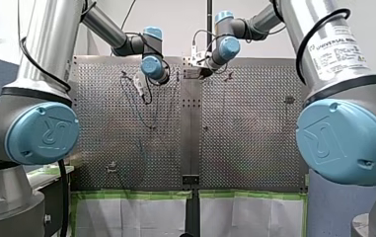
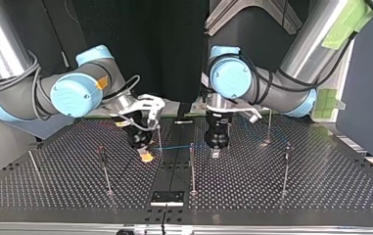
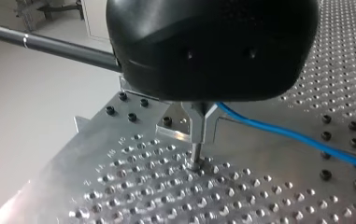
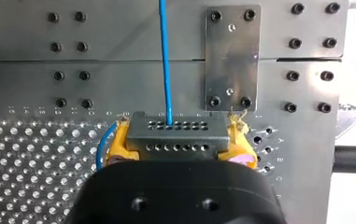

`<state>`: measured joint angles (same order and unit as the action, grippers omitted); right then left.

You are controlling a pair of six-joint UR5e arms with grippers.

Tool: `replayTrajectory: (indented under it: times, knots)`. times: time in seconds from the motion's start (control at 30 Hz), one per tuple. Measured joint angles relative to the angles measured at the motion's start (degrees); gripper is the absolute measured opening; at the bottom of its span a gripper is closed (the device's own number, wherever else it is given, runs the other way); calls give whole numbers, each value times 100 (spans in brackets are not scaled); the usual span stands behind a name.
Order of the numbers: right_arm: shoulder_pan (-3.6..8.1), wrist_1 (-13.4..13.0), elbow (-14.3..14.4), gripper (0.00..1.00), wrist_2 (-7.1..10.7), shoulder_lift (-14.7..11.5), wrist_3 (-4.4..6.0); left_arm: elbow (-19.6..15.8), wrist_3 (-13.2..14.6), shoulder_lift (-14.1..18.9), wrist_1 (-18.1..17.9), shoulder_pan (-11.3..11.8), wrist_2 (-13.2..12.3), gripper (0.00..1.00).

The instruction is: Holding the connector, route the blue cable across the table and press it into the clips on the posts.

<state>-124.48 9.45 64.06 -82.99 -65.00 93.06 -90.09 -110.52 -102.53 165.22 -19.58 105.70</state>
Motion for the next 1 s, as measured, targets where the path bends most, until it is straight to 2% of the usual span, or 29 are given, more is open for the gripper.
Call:
replayTrajectory:
  times: [0.47,0.73,0.8,0.83,0.87,0.9,0.93,0.97,1.0]
  knots:
    - [177,-25,-117,0,101,146,13,520,97,-484,230,201,-175,0]
    - [290,-40,-118,0,104,149,-5,790,95,-553,294,301,-232,0]
    - [299,-40,-118,0,105,147,-12,797,84,-552,315,305,-272,18]
    - [303,-41,-118,0,105,147,-16,799,78,-552,339,301,-293,18]
    - [305,-40,-118,0,105,147,-19,800,78,-552,361,297,-304,33]
    - [307,-41,-117,0,105,146,-23,800,79,-552,387,291,-311,44]
    - [309,-40,-118,0,105,145,-28,800,82,-552,427,282,-316,44]
    - [310,-38,-117,0,105,145,-32,800,85,-552,461,275,-317,59]
    - [309,-38,-117,0,106,145,-35,800,92,-552,501,268,-312,70]
